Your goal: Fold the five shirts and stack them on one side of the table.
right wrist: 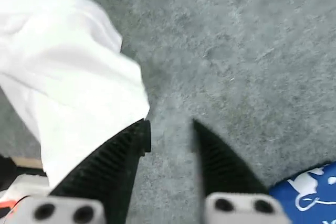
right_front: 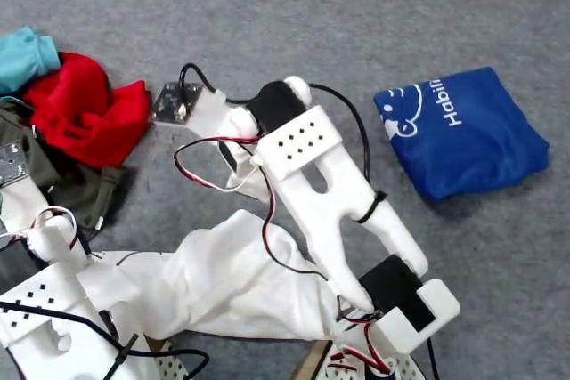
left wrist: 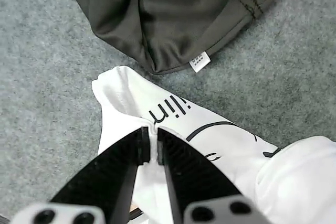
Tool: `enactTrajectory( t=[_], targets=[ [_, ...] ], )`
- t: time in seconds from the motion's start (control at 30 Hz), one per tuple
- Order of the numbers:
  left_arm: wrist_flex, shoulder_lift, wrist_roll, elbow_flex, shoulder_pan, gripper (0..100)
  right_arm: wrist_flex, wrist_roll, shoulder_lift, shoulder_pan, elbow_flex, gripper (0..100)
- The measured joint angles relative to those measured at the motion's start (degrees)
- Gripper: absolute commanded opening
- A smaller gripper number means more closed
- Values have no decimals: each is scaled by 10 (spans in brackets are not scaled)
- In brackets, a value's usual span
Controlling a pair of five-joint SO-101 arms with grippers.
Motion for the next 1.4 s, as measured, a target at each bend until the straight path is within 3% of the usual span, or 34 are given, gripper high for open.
enactTrajectory(
  t=[0.33, 0.7, 0.77, 0.87, 1.07, 1.4],
  targets=[
    [0, 0, -8, 0, 0, 19, -104, 25, 0, -109, 155, 257],
    [0, 0, -18, 0, 0, 19, -275, 68, 0, -114, 296, 254],
    [0, 0, -18, 0, 0, 19, -295, 68, 4, -114, 300, 196],
    [0, 0, -18, 0, 0, 19, -319, 68, 40, -114, 300, 26],
    [0, 0, -18, 0, -1, 19, -314, 56, 118, -64, 255, 4],
    [0, 0, -17, -4, -1, 20, -233, 41, 95, 57, 164, 2]
  ],
)
